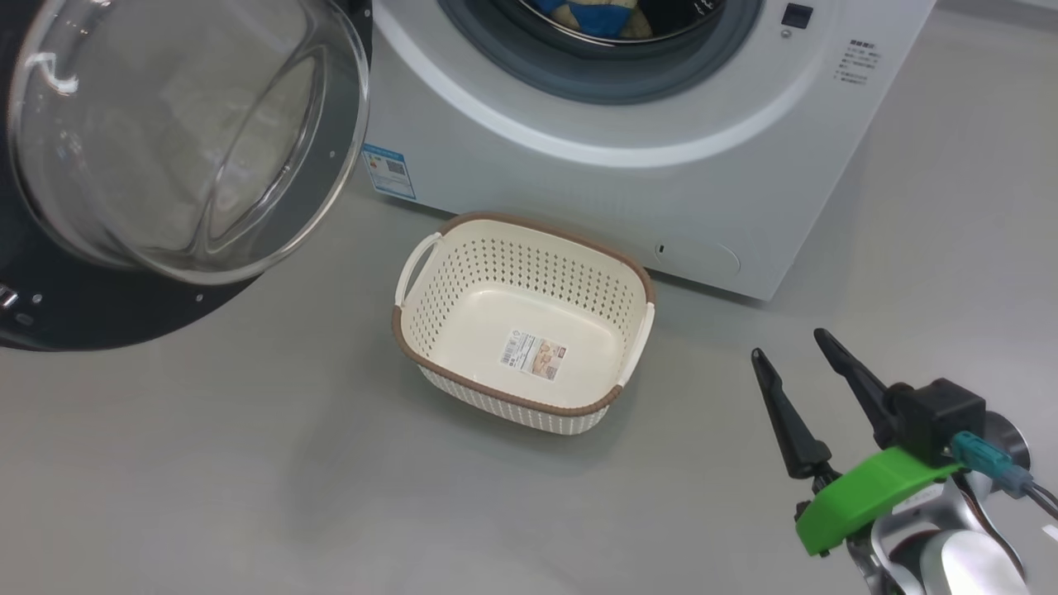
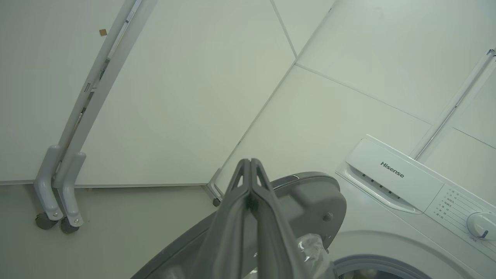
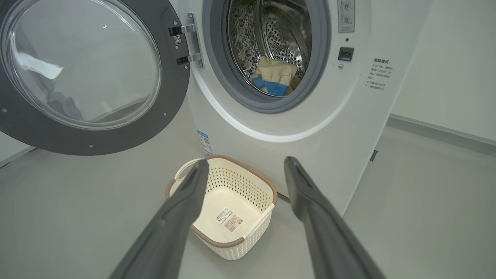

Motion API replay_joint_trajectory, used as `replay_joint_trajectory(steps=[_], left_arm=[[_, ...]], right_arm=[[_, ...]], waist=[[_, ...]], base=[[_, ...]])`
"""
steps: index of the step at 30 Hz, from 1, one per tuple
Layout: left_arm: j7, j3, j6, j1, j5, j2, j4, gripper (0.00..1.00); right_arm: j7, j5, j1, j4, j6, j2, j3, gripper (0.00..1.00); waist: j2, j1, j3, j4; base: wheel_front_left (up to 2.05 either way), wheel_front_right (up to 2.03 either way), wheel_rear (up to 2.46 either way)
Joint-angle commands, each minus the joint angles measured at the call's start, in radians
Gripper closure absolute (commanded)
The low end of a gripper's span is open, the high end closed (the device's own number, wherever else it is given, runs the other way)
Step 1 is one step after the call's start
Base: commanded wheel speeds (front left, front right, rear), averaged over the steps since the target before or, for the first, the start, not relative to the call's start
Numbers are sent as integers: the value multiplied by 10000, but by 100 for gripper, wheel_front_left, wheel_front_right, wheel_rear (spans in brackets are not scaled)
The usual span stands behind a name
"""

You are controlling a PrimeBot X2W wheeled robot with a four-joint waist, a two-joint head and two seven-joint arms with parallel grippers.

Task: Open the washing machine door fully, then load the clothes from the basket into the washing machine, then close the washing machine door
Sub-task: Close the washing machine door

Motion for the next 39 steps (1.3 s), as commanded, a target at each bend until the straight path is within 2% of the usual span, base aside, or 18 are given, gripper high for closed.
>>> replay_joint_trajectory(steps=[1,7,11,20,27,39], left_arm=[[262,490,-66,-703,-468,754,136,100],[1243,793,-88,-1360,-2723,848,754,100],[1835,1207,-89,-1417,-3860,979,1029,100],[2137,1629,-91,-1224,-4434,1188,2139,100],[2505,1721,-91,-1304,-4750,1054,3086,100],[3386,1673,-91,-1323,-5016,812,3795,100]], right_arm=[[85,-141,-466,-446,-29,-66,198,0],[309,-321,-604,-689,-29,-66,266,0],[454,-435,-656,-848,-29,-66,245,0],[672,-569,-651,-1040,-29,-66,291,0],[873,-626,-663,-1208,-29,-155,378,0],[1138,-600,-574,-1493,-29,-241,352,0]], waist=[[0,0,231,-189],[0,0,610,-436],[0,0,769,-536],[0,0,901,-661],[0,0,1003,-773],[0,0,1081,-920]], base=[[0,0,0],[0,0,0],[0,0,0],[0,0,0],[0,0,0],[0,0,0]])
